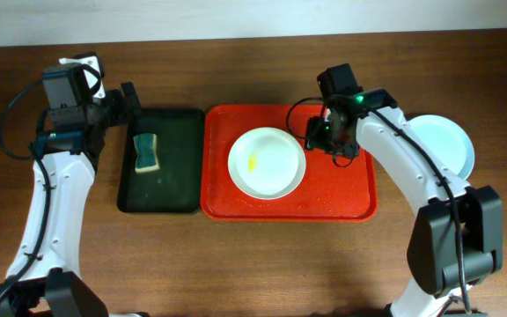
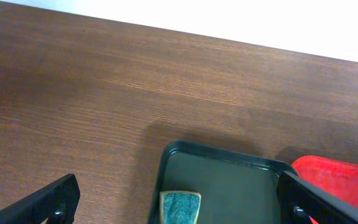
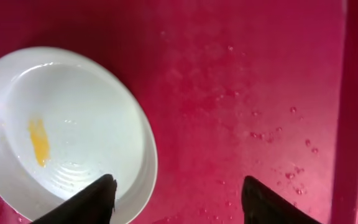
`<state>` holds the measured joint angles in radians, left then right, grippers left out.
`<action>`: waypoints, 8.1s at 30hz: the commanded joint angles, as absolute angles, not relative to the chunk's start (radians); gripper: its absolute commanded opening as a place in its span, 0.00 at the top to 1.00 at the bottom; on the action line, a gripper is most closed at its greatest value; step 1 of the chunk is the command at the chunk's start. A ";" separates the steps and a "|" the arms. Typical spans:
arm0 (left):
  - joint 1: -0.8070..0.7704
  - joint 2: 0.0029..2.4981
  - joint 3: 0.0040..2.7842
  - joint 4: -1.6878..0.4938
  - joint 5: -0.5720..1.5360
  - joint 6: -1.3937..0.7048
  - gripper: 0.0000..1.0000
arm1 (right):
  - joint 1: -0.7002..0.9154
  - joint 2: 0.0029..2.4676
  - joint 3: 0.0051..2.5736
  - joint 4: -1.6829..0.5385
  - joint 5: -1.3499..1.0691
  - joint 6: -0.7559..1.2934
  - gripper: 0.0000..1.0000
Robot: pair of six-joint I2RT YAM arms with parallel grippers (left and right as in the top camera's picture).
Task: Clean dirty plates on tray and stack at the side
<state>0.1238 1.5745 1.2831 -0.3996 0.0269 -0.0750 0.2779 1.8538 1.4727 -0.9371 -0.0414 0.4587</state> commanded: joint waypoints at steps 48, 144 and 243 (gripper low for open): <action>0.046 2.000 1.700 -1.066 0.010 -0.002 0.48 | 0.431 1.919 1.428 -0.893 0.059 0.396 0.55; -0.017 1.870 1.297 -0.691 0.109 -0.081 1.00 | 0.062 1.890 1.445 -0.880 -0.542 0.258 0.96; -0.090 1.874 1.297 -0.725 0.057 -0.002 1.00 | 0.236 1.920 1.165 -0.643 -0.355 0.334 0.96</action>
